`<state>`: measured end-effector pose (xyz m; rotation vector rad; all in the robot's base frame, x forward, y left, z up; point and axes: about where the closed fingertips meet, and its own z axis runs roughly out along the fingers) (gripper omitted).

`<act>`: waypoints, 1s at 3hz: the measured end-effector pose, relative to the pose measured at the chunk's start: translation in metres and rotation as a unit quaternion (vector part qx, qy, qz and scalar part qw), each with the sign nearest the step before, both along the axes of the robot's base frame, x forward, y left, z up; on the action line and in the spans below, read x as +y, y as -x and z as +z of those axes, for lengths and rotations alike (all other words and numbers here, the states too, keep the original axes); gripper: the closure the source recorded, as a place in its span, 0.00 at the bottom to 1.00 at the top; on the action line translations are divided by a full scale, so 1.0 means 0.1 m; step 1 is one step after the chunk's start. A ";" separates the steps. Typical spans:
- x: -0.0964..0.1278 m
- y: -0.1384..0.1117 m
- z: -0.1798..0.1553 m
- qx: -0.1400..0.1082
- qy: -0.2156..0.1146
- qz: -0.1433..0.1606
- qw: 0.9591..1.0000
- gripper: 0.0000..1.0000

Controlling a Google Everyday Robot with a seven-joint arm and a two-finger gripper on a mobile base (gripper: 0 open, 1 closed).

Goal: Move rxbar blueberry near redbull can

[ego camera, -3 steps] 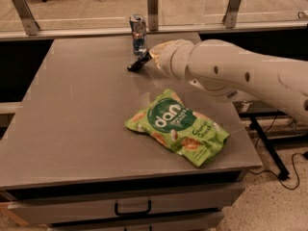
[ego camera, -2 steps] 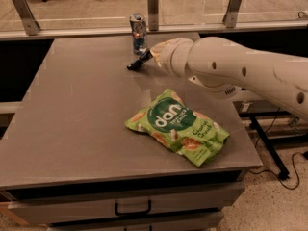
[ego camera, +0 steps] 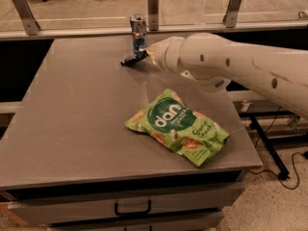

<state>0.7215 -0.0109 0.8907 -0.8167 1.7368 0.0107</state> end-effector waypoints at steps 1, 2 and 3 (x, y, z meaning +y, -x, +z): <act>0.00 -0.11 -0.09 0.007 0.007 -0.004 1.000 0.36; -0.06 -0.16 -0.12 0.011 0.008 -0.015 1.000 0.12; -0.15 -0.09 -0.01 0.010 -0.005 -0.017 1.000 0.00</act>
Offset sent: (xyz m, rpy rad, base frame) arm 0.0140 0.0000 0.0121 -0.0310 0.0458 -0.0687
